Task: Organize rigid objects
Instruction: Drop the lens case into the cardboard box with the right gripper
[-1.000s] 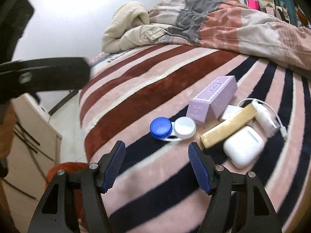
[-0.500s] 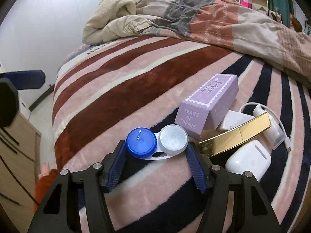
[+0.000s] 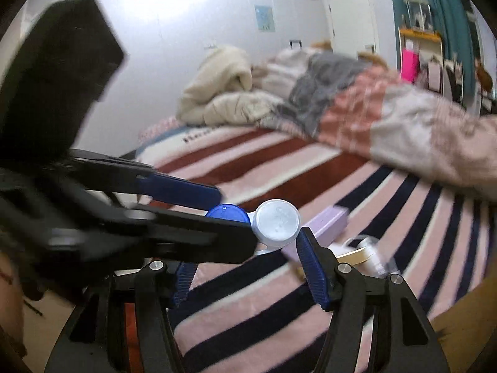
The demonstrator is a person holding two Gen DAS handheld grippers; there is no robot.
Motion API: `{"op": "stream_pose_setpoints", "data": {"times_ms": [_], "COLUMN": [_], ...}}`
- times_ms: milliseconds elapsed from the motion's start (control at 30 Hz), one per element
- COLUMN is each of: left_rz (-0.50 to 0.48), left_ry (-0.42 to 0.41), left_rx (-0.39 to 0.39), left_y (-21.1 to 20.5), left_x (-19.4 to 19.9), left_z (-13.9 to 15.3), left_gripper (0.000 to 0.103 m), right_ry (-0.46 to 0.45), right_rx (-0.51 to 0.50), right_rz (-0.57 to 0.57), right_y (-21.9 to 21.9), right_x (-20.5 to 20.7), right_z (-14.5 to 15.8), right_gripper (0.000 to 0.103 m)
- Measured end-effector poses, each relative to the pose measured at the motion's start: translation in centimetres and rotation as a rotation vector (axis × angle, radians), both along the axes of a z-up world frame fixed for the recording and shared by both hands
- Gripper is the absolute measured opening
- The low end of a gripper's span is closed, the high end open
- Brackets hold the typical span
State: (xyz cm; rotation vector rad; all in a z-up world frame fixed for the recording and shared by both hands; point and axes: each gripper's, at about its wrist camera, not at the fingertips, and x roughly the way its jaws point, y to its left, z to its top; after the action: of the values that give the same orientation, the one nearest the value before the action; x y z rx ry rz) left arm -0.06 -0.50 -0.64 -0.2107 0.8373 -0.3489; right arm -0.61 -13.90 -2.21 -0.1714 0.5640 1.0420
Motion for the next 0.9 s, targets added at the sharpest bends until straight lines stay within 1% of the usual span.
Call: {"op": "stream_pose_setpoints", "data": {"times_ms": [67, 100, 200, 367, 433, 500, 600, 733, 800, 833, 867, 900], "left_rz": [-0.045, -0.057, -0.123, -0.24, -0.287, -0.331, -0.389, -0.43, -0.422, -0.414, -0.409, -0.406], "left_ry": [-0.025, -0.032, -0.047, -0.063, -0.058, -0.047, -0.008, 0.033, 0.042, 0.044, 0.042, 0.038], "left_rx": [0.031, 0.044, 0.045, 0.087, 0.089, 0.085, 0.074, 0.079, 0.086, 0.096, 0.1, 0.102], "left_y": [-2.0, -2.7, -5.3, -11.5, -14.0, -16.2, -19.2, -21.7, -22.0, -22.1, -22.1, -22.1], "left_x": [0.8, 1.1, 2.4, 4.9, 6.1, 7.1, 8.7, 9.9, 10.2, 10.3, 10.3, 10.4], "left_z": [1.3, 1.8, 3.1, 4.3, 4.3, 4.2, 3.4, 2.1, 1.7, 1.5, 1.3, 1.3], "left_gripper": [0.033, 0.03, 0.029, 0.029, 0.029, 0.029, 0.029, 0.029, 0.031, 0.039, 0.049, 0.054], "right_ry": [-0.036, -0.046, -0.063, -0.059, -0.057, -0.036, 0.014, 0.058, 0.076, 0.081, 0.084, 0.088], "right_rx": [0.006, 0.006, 0.019, 0.014, -0.002, -0.019, -0.051, -0.125, -0.152, -0.159, -0.173, -0.183], "right_rz": [-0.023, -0.039, -0.088, -0.189, -0.232, -0.274, -0.327, -0.365, -0.375, -0.384, -0.399, -0.407], "right_y": [-1.6, -2.5, -5.2, -10.7, -12.7, -14.7, -17.7, -20.1, -20.6, -20.8, -20.9, -20.9], "right_x": [-0.6, -0.5, -0.1, 1.4, 2.1, 2.9, 4.4, 5.6, 6.0, 6.2, 6.4, 6.4], "right_z": [1.9, 2.5, 3.9, 5.0, 5.1, 5.3, 5.1, 4.1, 3.7, 3.4, 3.1, 2.9], "right_gripper": [0.058, 0.058, 0.058, 0.057, 0.057, 0.058, 0.057, 0.057, 0.058, 0.058, 0.06, 0.063]}}
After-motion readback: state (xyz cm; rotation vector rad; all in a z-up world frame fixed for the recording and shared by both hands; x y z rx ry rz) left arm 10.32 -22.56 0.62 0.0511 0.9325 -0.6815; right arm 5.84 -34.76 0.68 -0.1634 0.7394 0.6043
